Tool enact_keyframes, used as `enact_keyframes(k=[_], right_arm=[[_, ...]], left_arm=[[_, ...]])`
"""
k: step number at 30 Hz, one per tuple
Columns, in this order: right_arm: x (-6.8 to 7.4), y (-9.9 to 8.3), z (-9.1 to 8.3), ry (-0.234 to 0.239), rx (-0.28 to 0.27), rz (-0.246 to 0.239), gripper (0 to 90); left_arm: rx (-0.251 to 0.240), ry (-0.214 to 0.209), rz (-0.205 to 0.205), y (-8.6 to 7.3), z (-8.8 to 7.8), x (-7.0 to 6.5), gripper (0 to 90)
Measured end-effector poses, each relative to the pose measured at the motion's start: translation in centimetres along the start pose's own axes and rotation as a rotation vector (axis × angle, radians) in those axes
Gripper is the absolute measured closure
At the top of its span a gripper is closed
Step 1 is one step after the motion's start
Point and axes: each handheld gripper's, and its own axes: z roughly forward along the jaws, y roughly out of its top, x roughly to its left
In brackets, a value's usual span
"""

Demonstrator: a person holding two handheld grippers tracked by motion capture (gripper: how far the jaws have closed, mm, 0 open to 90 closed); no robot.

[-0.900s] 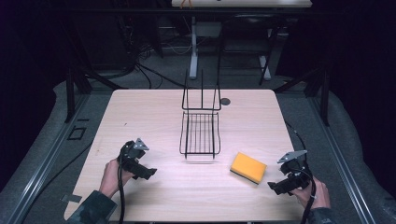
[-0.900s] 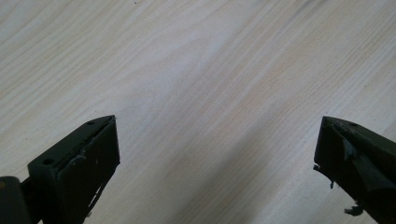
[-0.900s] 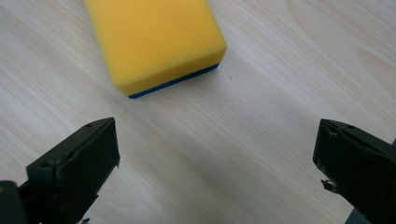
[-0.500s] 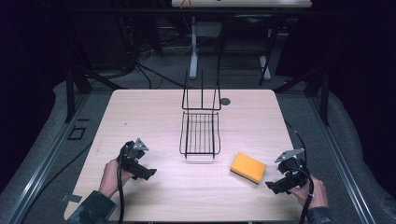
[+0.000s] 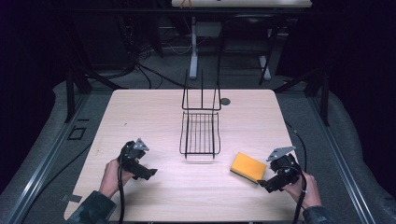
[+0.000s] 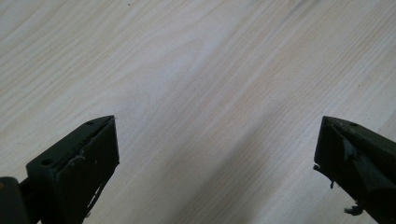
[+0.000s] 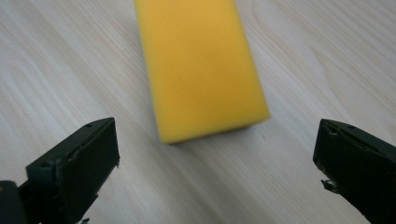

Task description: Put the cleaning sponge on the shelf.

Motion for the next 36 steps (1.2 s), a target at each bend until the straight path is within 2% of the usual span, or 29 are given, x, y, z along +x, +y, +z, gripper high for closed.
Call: enact_keyframes(k=[4,9,13,21,22,25,30,32,34,36], right_arm=[[0.0,0.5,0.8,0.030,0.005,0.001,0.0],[-0.1,0.9,1.2,0.033,-0.002,-0.013,0.0],[0.0,1.1,2.1,0.031,0.022,-0.043,0.0],[-0.1,1.8,3.5,0.048,0.039,-0.053,2.1],[0.1,2.0,3.9,0.048,0.059,-0.067,4.2],[0.0,2.1,4.1,0.048,0.063,-0.072,5.3],[0.1,2.1,4.5,0.039,0.080,-0.076,13.9],[0.1,2.0,4.6,0.036,0.085,-0.075,14.6],[0.2,2.0,4.6,0.030,0.091,-0.070,19.4],[0.2,2.0,4.6,0.030,0.092,-0.070,20.0]], left_arm=[[-0.006,-0.004,0.001,0.0,-0.1,0.0,0.0],[-0.006,-0.012,0.004,0.0,0.0,0.0,0.0],[0.000,-0.018,0.006,0.1,0.1,0.0,0.0],[0.005,-0.034,0.011,0.1,0.1,0.0,0.0],[0.004,-0.028,0.009,0.1,0.1,0.0,0.0],[0.006,-0.030,0.010,0.1,0.1,0.0,0.0],[0.017,-0.026,0.015,0.1,0.3,-0.1,0.0],[0.028,-0.032,0.026,0.1,0.3,-0.1,0.0],[0.027,-0.020,0.027,0.1,0.4,-0.2,0.0],[0.029,-0.020,0.027,0.1,0.4,-0.2,0.0]])
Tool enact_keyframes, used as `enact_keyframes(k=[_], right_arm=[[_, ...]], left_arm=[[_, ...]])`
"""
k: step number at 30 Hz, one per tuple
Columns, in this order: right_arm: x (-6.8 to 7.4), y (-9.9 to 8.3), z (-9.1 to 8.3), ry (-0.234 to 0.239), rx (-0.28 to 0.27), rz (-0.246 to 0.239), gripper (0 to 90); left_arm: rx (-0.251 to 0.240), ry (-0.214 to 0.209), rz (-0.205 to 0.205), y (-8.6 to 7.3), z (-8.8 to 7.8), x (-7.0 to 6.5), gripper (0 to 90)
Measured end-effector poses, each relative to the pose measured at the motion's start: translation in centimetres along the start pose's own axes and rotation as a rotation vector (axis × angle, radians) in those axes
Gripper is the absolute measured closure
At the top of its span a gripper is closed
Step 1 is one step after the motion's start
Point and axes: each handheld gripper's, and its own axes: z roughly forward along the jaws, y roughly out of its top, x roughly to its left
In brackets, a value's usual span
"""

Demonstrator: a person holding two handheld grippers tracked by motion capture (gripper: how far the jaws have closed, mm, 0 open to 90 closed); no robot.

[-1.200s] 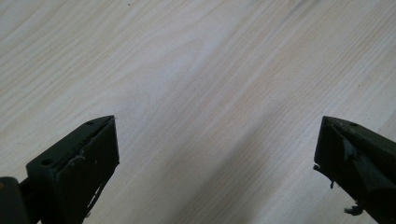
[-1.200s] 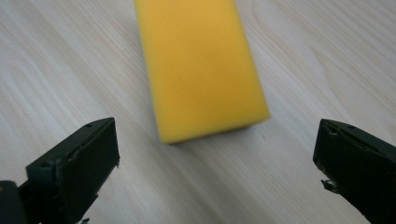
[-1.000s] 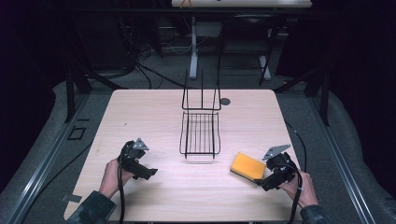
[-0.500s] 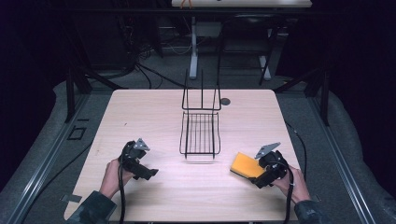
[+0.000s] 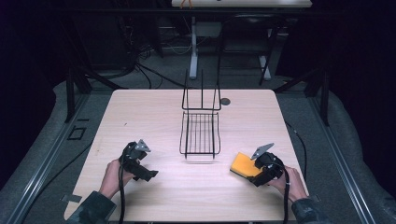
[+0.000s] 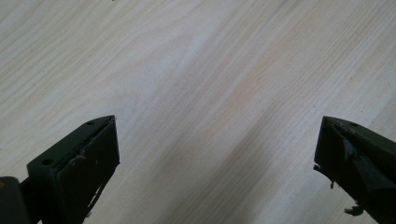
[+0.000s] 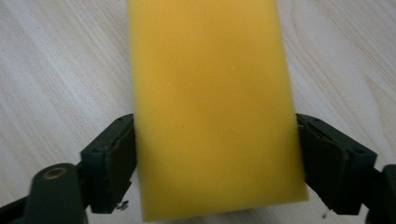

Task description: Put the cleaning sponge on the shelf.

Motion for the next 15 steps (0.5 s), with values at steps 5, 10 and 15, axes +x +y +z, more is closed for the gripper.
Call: enact_keyframes(k=[5,10,15], right_arm=[[0.1,0.0,-0.3,-0.010,-0.005,-0.007,22.5],[0.0,0.0,-0.9,-0.013,-0.038,0.007,22.8],[0.0,0.0,-1.2,-0.016,-0.047,0.007,22.9]], left_arm=[[0.003,0.003,0.001,-0.1,-0.1,0.0,0.1],[0.007,0.006,0.002,-0.1,0.0,0.0,0.1],[0.017,0.006,0.005,0.0,0.1,0.0,0.2]])
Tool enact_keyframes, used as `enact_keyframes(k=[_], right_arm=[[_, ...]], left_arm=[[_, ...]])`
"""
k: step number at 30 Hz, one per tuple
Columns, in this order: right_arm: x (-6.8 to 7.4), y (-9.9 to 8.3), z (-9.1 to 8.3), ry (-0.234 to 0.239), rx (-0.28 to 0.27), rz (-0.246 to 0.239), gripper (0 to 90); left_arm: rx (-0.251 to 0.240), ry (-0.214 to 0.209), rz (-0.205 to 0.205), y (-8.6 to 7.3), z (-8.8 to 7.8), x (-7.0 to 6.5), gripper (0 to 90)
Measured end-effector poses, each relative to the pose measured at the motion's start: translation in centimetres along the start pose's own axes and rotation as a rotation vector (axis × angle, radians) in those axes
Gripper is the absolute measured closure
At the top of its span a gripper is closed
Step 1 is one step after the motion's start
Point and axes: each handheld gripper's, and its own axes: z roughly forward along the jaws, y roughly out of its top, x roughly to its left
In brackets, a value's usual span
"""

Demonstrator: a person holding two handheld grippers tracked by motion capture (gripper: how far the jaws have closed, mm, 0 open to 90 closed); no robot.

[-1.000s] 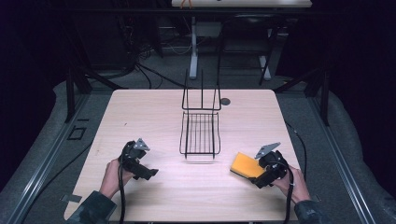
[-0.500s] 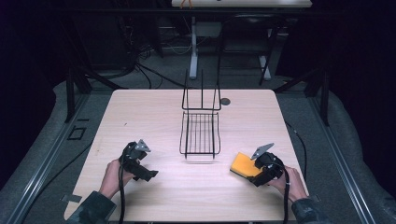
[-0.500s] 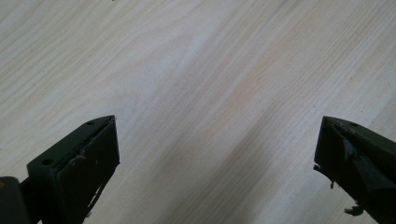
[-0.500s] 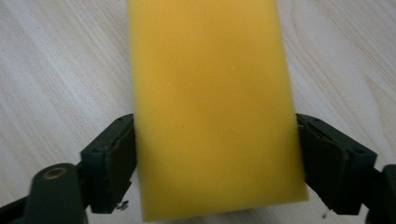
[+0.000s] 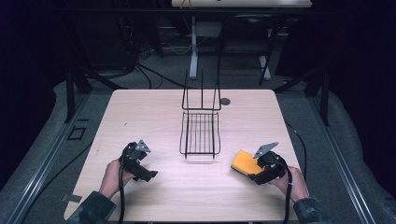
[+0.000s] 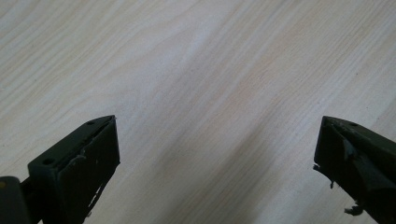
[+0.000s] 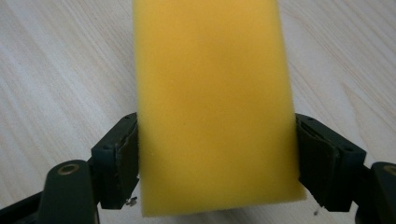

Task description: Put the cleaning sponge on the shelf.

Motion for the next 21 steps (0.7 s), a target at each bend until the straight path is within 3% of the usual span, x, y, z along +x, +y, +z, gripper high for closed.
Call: enact_keyframes(k=[13,21], right_arm=[[0.5,0.6,-0.7,-0.022,-0.001,-0.031,22.9],[0.8,1.0,-1.7,-0.025,-0.032,-0.026,22.9]], left_arm=[[0.004,0.006,0.000,0.0,0.0,0.0,0.2],[0.004,0.011,0.001,-0.1,0.1,0.0,0.2]])
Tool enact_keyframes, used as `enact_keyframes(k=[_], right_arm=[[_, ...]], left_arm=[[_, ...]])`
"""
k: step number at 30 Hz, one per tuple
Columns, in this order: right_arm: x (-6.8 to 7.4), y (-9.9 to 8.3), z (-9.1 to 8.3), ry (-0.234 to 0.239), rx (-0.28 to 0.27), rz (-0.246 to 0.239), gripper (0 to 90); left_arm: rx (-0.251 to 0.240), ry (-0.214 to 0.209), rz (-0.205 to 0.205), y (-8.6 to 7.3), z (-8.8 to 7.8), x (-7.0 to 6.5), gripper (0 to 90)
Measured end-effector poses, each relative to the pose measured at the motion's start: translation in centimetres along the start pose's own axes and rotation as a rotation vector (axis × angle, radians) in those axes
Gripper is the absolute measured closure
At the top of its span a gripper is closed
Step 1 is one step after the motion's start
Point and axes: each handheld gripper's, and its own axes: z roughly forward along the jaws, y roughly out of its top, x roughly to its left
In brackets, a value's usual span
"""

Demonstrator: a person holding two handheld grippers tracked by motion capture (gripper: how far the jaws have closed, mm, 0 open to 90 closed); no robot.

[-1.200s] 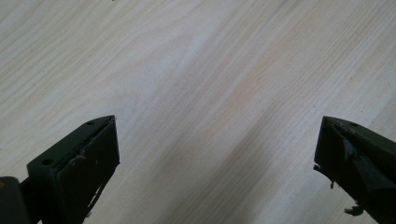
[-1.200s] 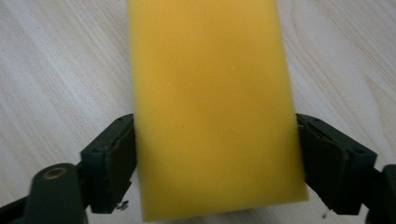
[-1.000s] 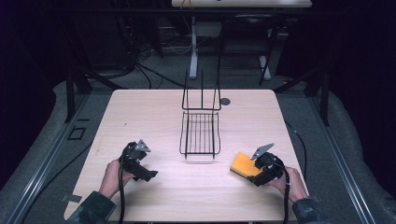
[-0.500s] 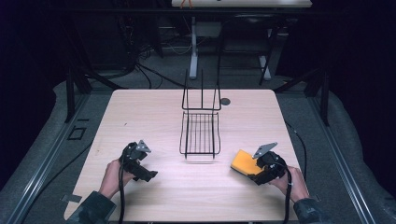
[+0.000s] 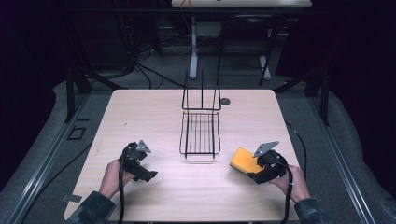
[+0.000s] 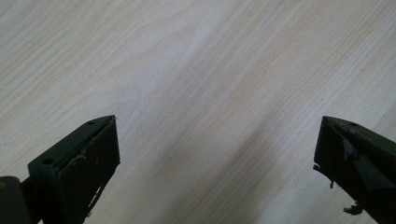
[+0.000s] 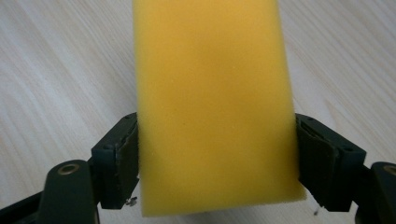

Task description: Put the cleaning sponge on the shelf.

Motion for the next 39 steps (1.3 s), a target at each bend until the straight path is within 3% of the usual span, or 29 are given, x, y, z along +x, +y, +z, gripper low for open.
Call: enact_keyframes(k=[19,39], right_arm=[[0.8,1.0,-1.4,-0.029,-0.041,-0.021,23.2],[0.7,2.1,-2.7,-0.043,-0.085,0.014,23.3]], left_arm=[[0.005,-0.011,-0.006,-0.1,0.0,0.2,0.2],[0.008,-0.004,-0.002,0.0,0.1,0.1,0.2]])
